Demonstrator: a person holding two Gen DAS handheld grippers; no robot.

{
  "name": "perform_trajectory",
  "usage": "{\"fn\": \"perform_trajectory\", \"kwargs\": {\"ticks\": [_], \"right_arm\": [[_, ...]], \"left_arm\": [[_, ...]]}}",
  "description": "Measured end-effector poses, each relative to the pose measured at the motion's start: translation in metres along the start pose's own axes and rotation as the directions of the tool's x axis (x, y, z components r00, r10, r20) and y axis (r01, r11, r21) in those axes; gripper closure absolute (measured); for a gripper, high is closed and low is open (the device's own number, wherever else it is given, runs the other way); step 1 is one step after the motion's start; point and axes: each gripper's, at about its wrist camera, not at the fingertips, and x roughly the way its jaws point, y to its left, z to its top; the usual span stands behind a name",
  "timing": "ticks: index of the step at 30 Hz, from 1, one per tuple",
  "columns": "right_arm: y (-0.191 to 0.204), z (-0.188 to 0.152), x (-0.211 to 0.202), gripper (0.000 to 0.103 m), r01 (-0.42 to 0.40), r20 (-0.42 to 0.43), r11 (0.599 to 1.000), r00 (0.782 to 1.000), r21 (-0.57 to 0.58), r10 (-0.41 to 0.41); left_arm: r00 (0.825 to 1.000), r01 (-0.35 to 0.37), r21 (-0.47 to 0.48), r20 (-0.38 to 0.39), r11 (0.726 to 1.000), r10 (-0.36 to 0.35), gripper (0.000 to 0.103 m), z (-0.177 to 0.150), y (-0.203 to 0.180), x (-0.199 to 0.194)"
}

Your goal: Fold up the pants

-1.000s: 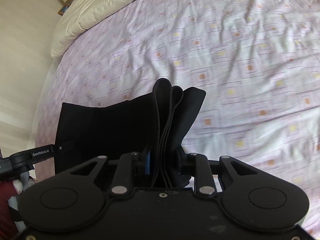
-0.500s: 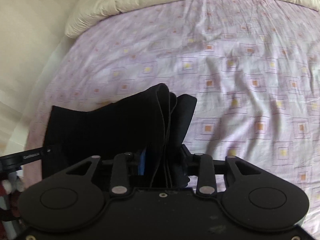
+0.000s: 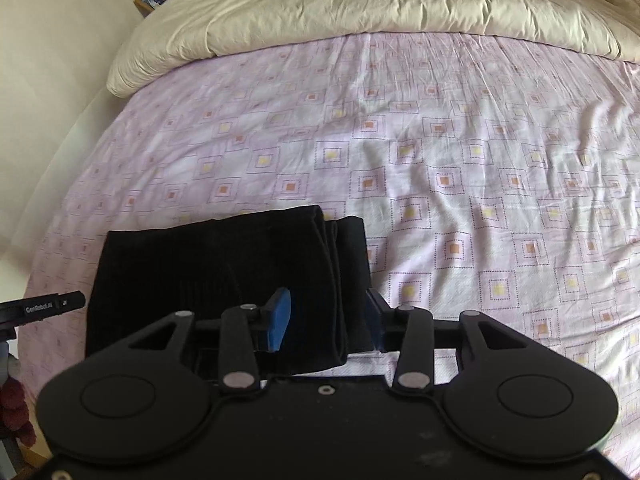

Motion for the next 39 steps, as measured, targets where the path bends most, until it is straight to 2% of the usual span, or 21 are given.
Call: {"fn": "perform_trajectory", "kwargs": {"ticks": [4,7,10,12,19,26,32,39], "right_arm": [[0.023,-0.013,-0.02,0.055,-0.017,0.02,1.0,1.0,-0.021,0.018],[0.038,-0.02,-0.035,0.053,-0.001,0.055,0.998,0.998,-0.057,0.004],[0.052,-0.028,-0.055,0.04,0.042,0.113,0.996,0.993,-0.077,-0.033],[0.058,-0.029,-0.063,0.03,0.067,0.117,0.994,0.992,-0.091,-0.056],[0.063,-0.028,-0.087,0.029,0.055,0.134,0.994,0.99,-0.096,-0.042],[0.063,-0.036,-0.089,0.029,0.077,0.117,0.993,0.991,-0.095,-0.065],[0.064,-0.039,-0.09,0.028,0.078,0.107,0.992,0.992,-0.094,-0.068],[0.066,-0.04,-0.089,0.026,0.075,0.101,0.993,0.993,-0.088,-0.066]], "left_arm": [[1.0,-0.002,0.025,0.008,1.0,0.002,0.08,-0.005,-0.012,-0.028],[1.0,0.006,0.025,0.002,1.0,-0.006,0.08,-0.011,-0.018,-0.045],[1.0,-0.008,0.026,0.0,1.0,0.008,0.08,-0.018,-0.023,-0.057],[1.0,-0.003,0.021,0.0,1.0,0.003,0.08,-0.022,-0.025,-0.064],[1.0,0.016,0.02,-0.012,1.0,-0.016,0.08,-0.033,-0.029,-0.08],[0.999,-0.006,0.027,0.036,1.0,0.005,0.08,-0.034,-0.033,-0.094],[1.0,0.005,0.019,0.001,1.0,-0.005,0.08,-0.038,-0.035,-0.091],[1.0,0.013,0.02,-0.005,1.0,-0.013,0.08,-0.042,-0.037,-0.092]]}}
